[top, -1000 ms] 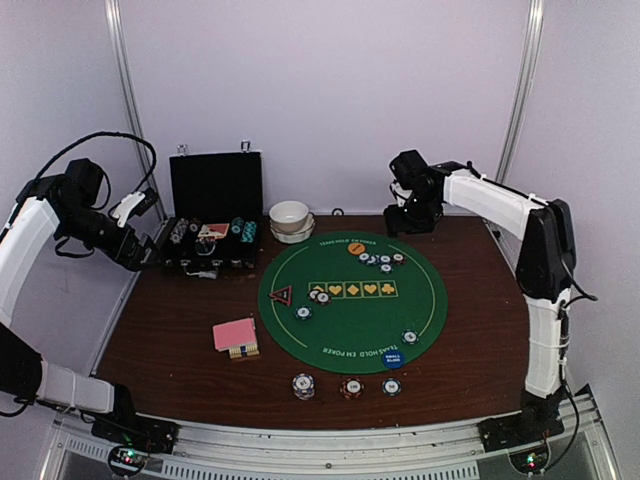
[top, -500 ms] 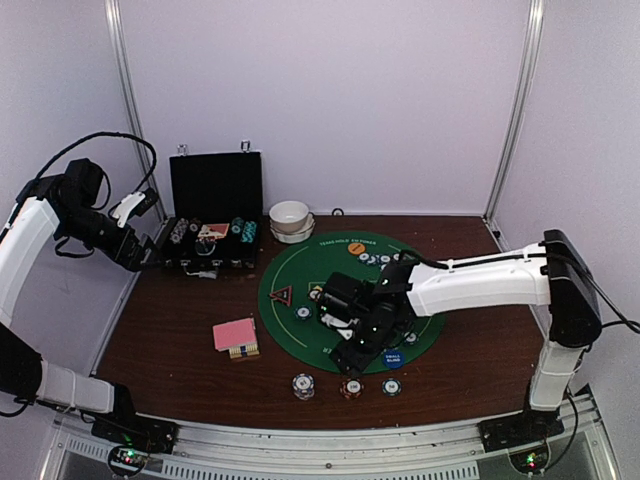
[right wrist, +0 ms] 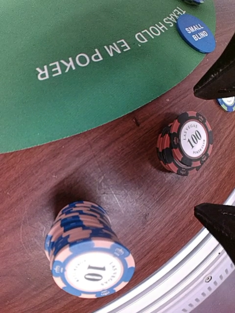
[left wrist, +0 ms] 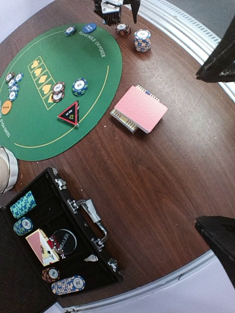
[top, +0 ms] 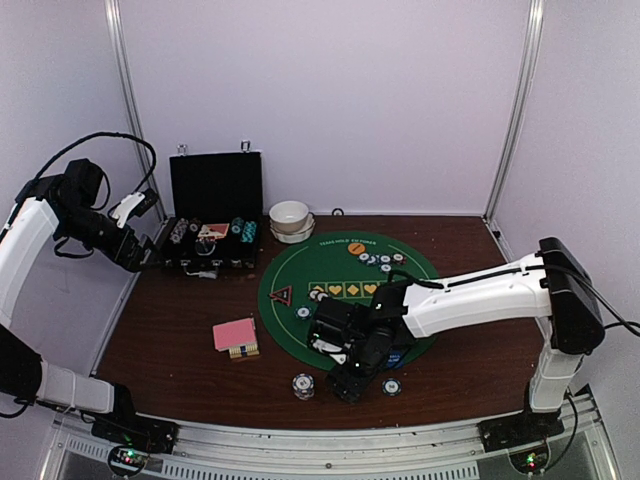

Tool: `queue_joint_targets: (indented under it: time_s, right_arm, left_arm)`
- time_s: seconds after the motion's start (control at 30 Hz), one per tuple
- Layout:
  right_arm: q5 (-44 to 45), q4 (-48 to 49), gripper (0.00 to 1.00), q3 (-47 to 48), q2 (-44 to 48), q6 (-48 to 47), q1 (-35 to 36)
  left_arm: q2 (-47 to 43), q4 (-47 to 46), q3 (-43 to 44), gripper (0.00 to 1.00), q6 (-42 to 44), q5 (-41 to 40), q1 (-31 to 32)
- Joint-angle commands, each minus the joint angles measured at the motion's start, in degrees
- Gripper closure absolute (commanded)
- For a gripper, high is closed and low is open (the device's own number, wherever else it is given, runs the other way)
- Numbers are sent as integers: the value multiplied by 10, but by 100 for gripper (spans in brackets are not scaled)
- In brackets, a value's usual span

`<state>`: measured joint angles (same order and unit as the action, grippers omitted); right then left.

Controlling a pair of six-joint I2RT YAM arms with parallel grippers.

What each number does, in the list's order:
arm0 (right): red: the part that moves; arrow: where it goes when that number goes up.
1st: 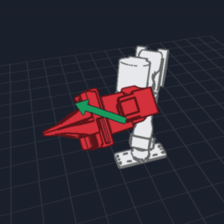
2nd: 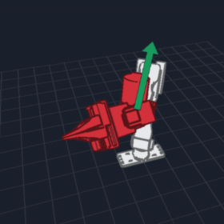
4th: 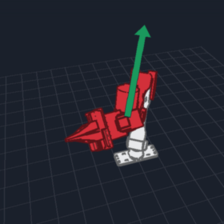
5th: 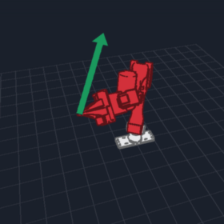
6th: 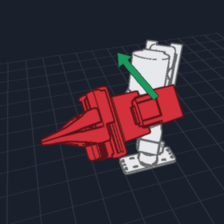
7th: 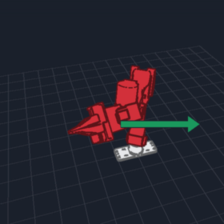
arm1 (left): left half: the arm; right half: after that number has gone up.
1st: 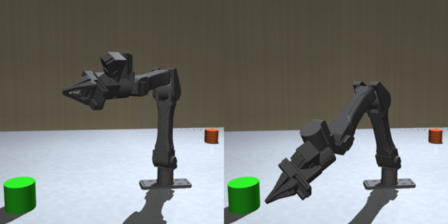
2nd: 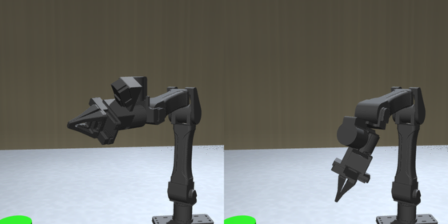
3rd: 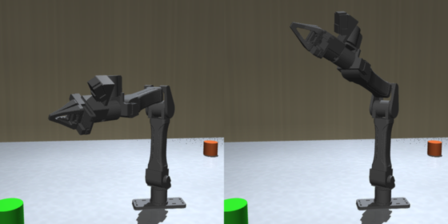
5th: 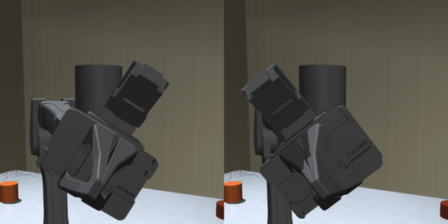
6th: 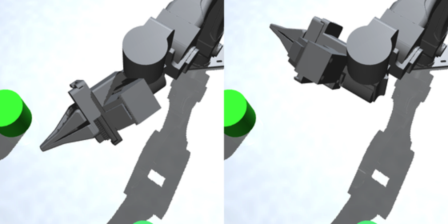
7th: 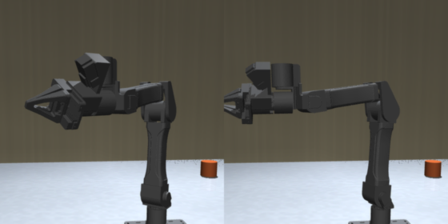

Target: Distribute texas hold em gaming equipment

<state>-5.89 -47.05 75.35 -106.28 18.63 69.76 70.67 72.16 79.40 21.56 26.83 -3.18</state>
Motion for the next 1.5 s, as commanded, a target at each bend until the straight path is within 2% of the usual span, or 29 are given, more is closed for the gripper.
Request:
queue_joint_targets:
  time_s: [0.0,0.43,0.8,1.2,1.33,1.47]
  right_arm:
    - [-8,7,28,-10,-10,4,-1]
    - [-16,9,34,-14,-20,3,-2]
    - [-12,0,49,-3,-24,-2,-3]
    - [12,-25,49,16,-28,-15,-5]
    - [10,-23,42,16,-37,-17,-5]
    - [0,-17,41,17,-41,-18,-5]
  left_arm:
    - [-8,3,7,3,6,4,-4]
    - [-9,3,5,2,6,2,-4]
    - [-11,3,4,2,6,1,-4]
    - [-13,3,4,2,6,1,-4]
    - [-15,3,4,2,8,-1,-4]
    - [-15,3,4,2,8,0,-4]
